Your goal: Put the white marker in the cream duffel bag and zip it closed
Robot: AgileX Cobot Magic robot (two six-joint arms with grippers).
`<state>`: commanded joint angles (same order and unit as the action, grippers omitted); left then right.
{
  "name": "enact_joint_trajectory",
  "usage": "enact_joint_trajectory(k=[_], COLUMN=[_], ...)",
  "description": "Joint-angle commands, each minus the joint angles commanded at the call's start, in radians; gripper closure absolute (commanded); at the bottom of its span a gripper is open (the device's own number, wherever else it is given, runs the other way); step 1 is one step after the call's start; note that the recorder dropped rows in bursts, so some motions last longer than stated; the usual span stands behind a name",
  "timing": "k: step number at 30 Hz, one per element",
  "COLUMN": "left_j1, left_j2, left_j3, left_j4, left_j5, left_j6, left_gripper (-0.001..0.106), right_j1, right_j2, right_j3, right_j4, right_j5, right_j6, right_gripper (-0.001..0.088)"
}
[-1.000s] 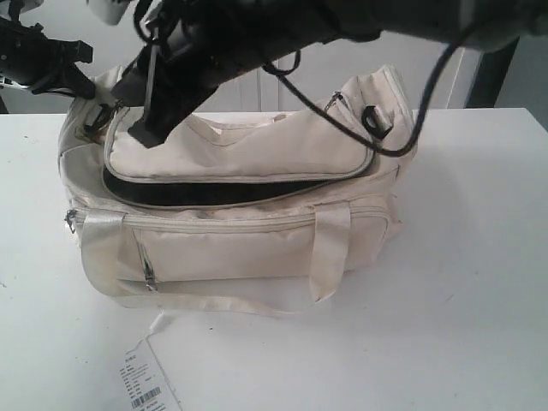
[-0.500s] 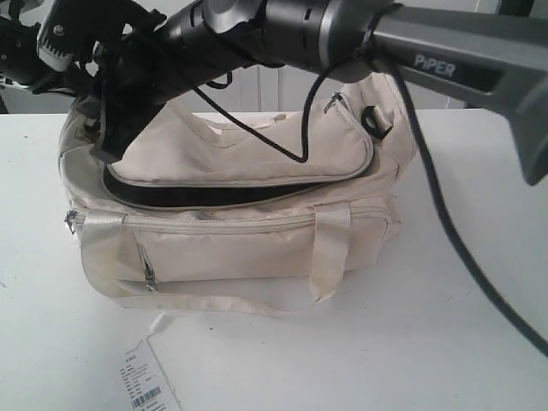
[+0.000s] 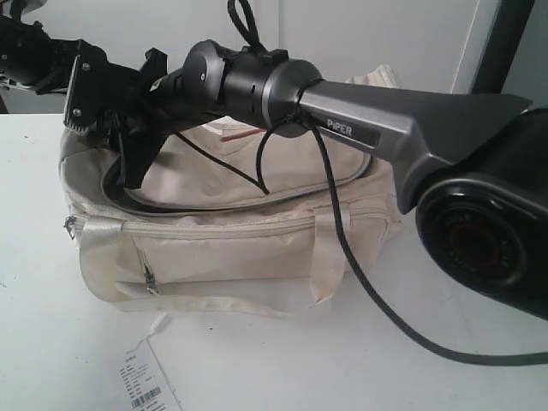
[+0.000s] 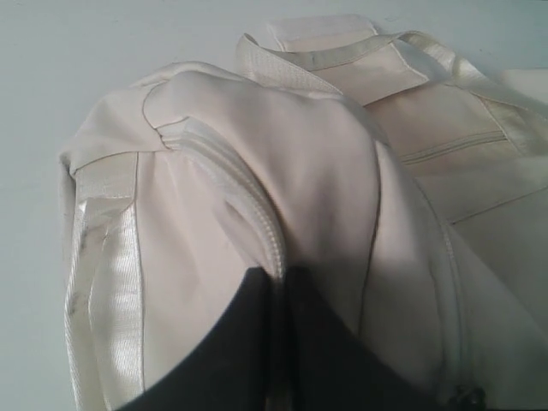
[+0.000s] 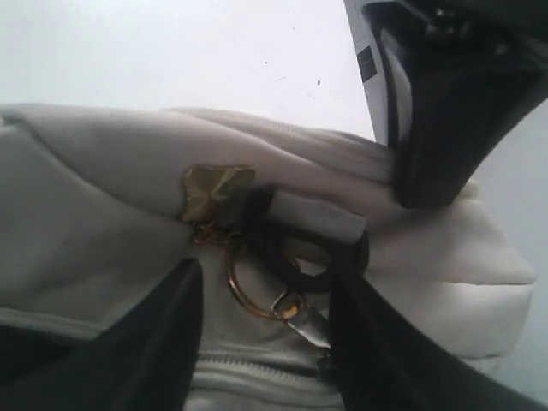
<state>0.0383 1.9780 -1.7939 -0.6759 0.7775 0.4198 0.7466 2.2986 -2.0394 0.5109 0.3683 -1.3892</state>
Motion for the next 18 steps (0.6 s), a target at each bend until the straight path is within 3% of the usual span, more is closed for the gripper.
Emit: enact_joint_trajectory(k=[4, 11, 18], left_j1=[0.0, 0.0, 0.0], left_j2=[0.0, 0.0, 0.0], left_j3=[0.0, 0.0, 0.0], left_j4=[-0.002, -0.002, -0.002], left_j5=[0.0, 0.0, 0.0], left_j6=[0.002, 0.002, 0.002], left_gripper=[0.105, 0.105, 0.105], right_j1=[0.0, 0.0, 0.0], right_j2=[0.007, 0.015, -0.019], right_j3=[0.0, 0.0, 0.0], right_j4=[0.0, -0.004, -0.018], right_j5=[-0.052, -0.033, 0.041], right_j6=[-0.022, -0.022, 0.105], right_gripper=[0.0457, 0.0845, 0.0868])
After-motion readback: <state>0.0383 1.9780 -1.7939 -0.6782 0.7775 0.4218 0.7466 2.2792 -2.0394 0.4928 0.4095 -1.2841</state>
